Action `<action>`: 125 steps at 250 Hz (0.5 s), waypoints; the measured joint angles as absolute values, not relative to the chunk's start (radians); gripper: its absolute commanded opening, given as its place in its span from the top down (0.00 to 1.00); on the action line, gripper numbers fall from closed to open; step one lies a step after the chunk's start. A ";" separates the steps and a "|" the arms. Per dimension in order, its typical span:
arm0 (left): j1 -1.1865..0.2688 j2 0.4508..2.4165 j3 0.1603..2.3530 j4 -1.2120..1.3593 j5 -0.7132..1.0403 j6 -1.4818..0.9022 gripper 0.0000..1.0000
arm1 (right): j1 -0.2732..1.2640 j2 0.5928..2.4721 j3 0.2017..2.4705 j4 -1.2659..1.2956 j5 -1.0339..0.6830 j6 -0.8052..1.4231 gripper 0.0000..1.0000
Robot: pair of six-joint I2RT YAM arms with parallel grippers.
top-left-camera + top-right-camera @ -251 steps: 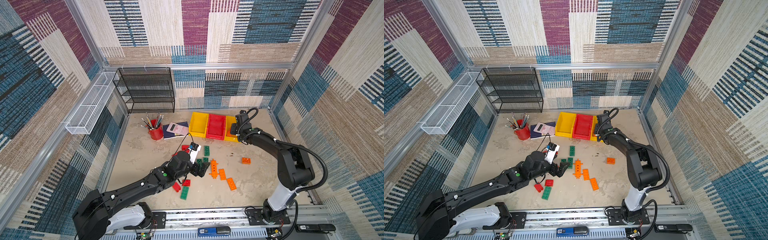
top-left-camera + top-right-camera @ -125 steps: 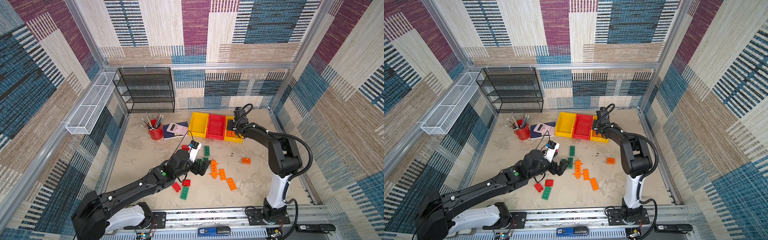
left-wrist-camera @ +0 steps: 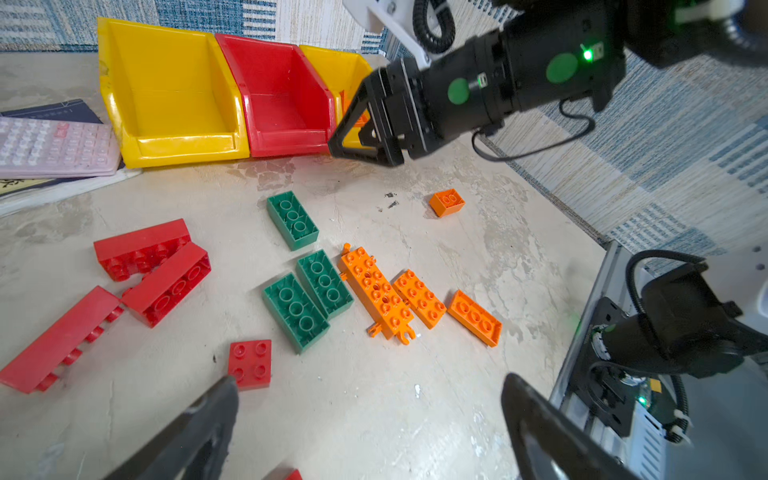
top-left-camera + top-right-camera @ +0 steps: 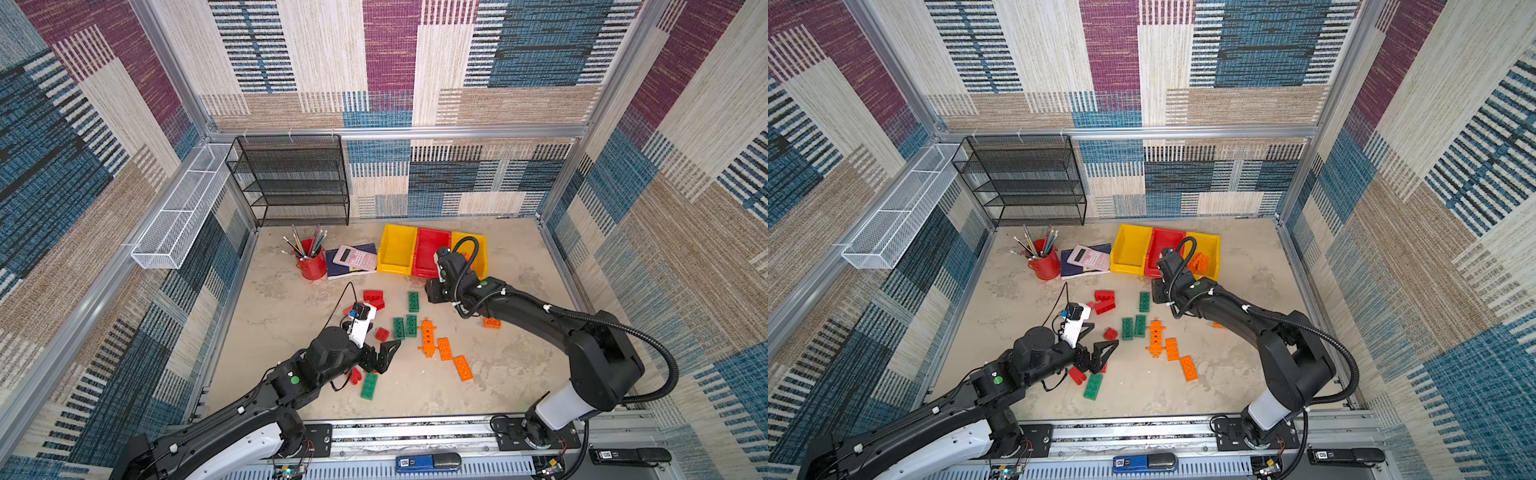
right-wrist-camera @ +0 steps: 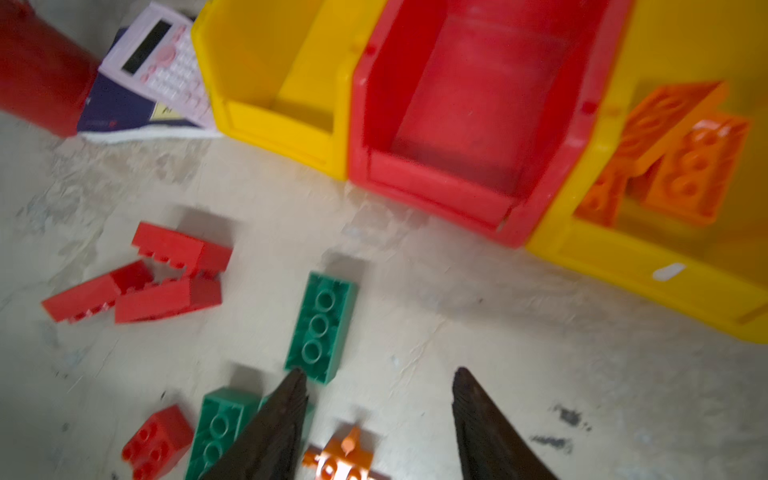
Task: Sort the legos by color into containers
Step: 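Lower the right gripper onto the long orange plate with pegs and grasp it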
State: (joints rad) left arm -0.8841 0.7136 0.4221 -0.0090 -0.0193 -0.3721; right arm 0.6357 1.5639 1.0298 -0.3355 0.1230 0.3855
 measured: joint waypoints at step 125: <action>-0.884 0.566 0.370 -0.109 -0.012 -0.412 0.01 | 0.840 1.511 0.864 -0.415 0.193 0.611 0.42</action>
State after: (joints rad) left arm -0.8841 0.5655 0.3698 -0.1093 -0.0124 -0.4122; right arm 0.8398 1.5112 0.8639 -0.4152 0.1932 0.6113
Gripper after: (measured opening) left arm 0.988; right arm 0.583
